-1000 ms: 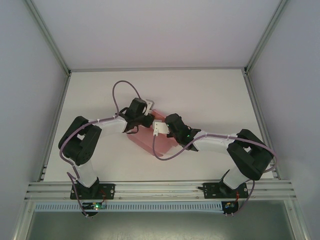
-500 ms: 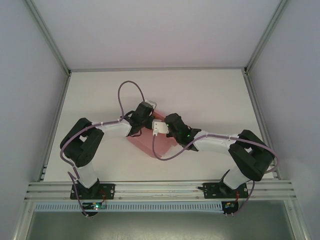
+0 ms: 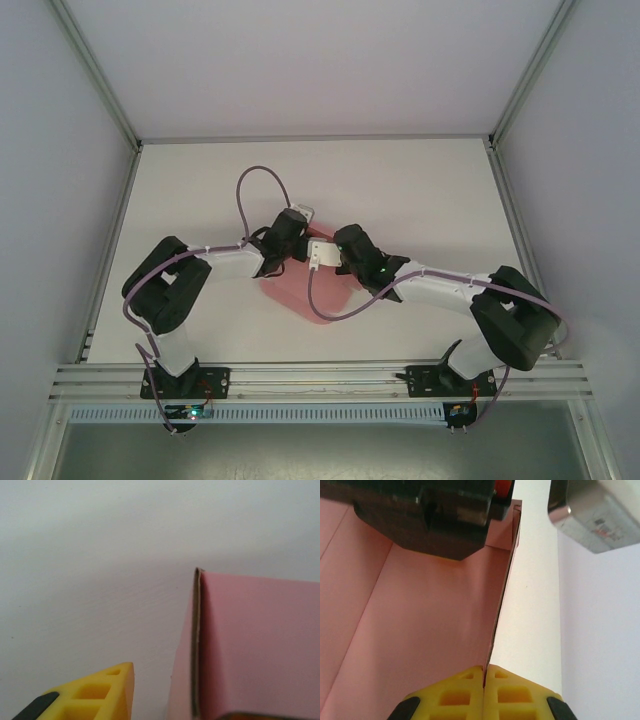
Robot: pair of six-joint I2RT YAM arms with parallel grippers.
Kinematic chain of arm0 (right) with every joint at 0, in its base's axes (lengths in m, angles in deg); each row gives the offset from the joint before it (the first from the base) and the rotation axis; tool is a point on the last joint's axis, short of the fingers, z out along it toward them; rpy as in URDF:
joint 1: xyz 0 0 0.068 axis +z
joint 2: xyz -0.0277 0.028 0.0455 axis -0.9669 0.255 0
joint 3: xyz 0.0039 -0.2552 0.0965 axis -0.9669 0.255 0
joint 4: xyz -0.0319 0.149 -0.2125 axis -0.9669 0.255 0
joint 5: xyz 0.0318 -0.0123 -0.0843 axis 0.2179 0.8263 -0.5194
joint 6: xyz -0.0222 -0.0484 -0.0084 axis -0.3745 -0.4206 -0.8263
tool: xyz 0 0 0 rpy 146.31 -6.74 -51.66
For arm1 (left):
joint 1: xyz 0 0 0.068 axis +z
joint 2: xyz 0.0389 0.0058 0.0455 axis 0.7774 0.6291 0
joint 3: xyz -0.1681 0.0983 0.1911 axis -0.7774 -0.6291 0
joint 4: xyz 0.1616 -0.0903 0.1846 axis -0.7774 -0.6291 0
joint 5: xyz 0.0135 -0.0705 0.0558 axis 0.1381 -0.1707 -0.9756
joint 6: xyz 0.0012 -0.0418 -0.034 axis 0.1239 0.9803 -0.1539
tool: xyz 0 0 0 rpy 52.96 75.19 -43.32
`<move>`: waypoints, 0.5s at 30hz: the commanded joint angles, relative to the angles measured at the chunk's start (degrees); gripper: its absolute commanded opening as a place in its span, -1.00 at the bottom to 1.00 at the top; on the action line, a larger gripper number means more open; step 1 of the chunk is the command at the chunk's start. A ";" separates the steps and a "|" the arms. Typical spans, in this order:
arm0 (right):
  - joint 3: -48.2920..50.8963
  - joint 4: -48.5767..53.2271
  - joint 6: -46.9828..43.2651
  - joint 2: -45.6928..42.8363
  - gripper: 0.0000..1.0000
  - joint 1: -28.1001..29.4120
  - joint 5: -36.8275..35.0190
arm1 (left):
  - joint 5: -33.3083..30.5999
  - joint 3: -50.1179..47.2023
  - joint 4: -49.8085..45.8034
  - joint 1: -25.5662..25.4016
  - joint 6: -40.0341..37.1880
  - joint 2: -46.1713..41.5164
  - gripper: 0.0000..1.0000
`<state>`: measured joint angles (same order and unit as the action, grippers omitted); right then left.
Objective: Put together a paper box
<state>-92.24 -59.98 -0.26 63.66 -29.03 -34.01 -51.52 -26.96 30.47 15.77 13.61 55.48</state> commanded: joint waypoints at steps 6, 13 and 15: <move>1.32 5.74 0.87 -1.28 -1.00 -0.44 2.70 | 4.46 -2.11 -2.30 2.20 1.73 -5.55 -0.23; 1.21 5.63 0.91 -1.34 -1.00 -0.35 2.57 | 7.83 -3.21 -2.53 2.20 3.16 -9.19 -0.03; 1.22 5.43 0.88 -1.35 -1.00 -0.29 2.18 | 7.41 -2.69 -3.14 2.22 3.26 -8.78 -0.03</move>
<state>-92.22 -58.23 0.07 62.90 -29.27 -32.66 -44.77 -29.41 28.35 17.39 15.53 47.06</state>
